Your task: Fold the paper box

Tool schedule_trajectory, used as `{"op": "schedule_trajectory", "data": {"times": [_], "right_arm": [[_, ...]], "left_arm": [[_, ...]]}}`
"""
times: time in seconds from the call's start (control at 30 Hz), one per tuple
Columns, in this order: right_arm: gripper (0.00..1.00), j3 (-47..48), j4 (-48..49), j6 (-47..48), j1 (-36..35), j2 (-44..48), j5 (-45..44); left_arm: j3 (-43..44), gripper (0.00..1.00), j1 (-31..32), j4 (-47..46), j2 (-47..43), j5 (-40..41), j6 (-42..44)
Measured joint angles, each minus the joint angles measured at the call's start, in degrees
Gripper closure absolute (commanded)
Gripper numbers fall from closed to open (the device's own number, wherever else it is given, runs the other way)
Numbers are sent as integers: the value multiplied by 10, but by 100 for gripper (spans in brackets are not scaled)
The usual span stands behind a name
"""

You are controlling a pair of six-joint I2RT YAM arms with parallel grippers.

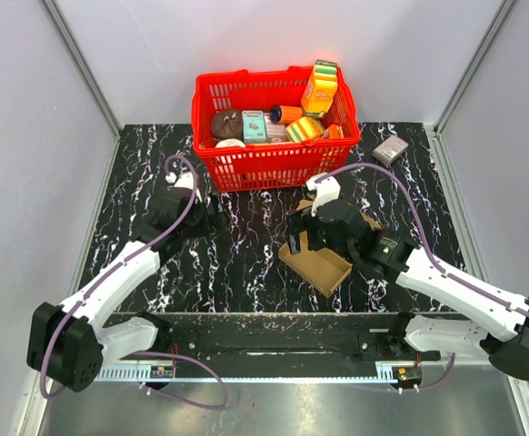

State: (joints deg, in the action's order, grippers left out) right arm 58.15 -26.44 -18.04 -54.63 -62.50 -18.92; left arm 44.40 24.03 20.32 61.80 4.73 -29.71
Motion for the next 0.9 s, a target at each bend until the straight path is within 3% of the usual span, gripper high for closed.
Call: {"op": "schedule_trajectory", "data": {"times": [0.13,0.3,0.9], "right_arm": [[4,4,-2,0,0,7,16],[5,-2,-5,0,0,43,23],[6,-24,-9,4,0,65,25]], "left_arm": [[-51,14,-43,-57,37,-45,-33],[-109,17,-117,-116,80,-80,-81],[-71,28,-121,-154,211,-56,-98]]}}
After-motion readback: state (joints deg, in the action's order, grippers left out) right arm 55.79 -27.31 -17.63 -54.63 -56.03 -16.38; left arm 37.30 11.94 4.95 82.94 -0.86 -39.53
